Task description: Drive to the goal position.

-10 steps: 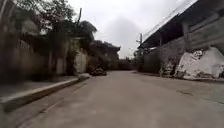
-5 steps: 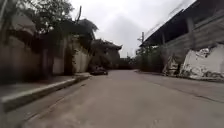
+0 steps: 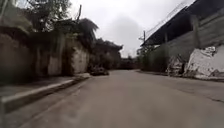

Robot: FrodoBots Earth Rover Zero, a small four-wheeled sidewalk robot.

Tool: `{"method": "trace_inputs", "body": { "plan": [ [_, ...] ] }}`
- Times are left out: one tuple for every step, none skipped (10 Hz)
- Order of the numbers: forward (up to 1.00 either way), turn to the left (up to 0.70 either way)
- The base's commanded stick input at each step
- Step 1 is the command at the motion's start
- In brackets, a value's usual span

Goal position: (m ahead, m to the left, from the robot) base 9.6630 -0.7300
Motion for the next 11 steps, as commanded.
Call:
{"method": "trace_inputs", "body": {
  "plan": [
    [0.85,0.00],
    [0.85,0.00],
    [0.85,0.00],
    [0.85,0.00],
    [0.85,-0.01],
    [0.85,-0.04],
    [0.85,-0.13],
    [0.85,-0.26],
    [0.85,-0.12],
    [0.85,0.00],
    [0.85,0.00]
  ]
}}
